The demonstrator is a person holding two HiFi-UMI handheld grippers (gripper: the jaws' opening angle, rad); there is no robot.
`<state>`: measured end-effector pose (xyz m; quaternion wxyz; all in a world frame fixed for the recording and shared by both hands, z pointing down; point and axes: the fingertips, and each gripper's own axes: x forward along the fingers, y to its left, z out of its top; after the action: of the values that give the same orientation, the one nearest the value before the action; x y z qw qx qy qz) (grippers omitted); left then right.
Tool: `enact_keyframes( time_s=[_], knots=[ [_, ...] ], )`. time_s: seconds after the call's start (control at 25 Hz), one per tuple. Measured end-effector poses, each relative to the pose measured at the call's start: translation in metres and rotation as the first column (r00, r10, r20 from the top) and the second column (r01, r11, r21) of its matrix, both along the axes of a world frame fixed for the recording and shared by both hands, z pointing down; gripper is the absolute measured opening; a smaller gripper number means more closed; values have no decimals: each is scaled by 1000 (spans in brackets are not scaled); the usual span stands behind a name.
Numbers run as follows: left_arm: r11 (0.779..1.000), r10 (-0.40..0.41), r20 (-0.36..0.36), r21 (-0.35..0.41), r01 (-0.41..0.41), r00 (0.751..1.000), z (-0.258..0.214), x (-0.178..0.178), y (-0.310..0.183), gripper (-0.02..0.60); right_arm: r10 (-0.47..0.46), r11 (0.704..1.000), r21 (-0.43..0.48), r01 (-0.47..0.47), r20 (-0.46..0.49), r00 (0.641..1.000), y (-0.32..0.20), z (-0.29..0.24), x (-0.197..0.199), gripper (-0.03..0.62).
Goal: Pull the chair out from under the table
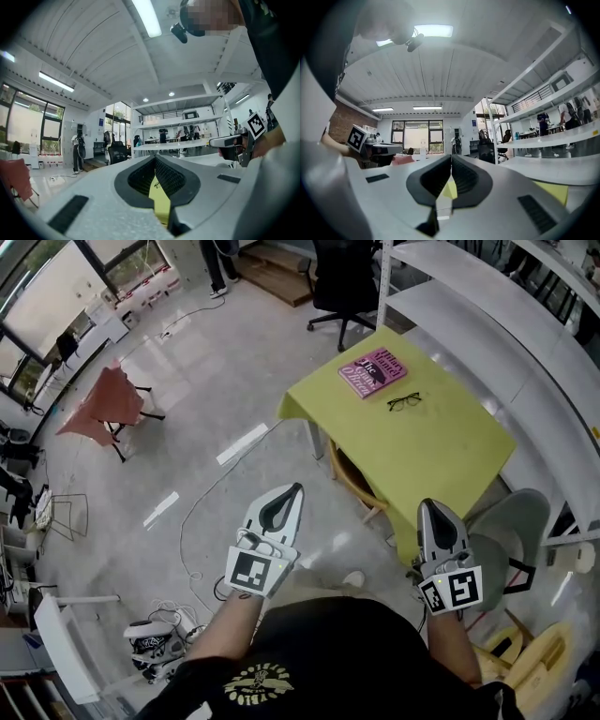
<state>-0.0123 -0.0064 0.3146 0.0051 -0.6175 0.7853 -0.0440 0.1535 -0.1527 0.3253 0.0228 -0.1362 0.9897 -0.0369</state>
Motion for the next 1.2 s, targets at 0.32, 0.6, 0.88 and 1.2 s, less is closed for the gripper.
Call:
enact_keyframes(
  time_s=[0.32, 0.6, 0.88, 1.2],
  knots=[
    [999, 43, 15, -13, -43, 999, 3, -28, -19, 9, 91, 996, 22, -91, 19, 996, -24, -6, -8, 12],
    [983, 182, 25, -27, -182, 983, 0, -71, -71, 9, 170, 985, 36, -171, 16, 985, -33, -9, -36, 12],
    [942, 328, 28, -84, -325, 944, 16, -121, -116, 9, 317, 947, -50, -317, 6, 948, -62, 1, -70, 12],
    [895, 433, -1, -114, -430, 901, 41, -181, -149, 9, 395, 914, -85, -397, -43, 918, -77, 24, -131, 12]
  ],
)
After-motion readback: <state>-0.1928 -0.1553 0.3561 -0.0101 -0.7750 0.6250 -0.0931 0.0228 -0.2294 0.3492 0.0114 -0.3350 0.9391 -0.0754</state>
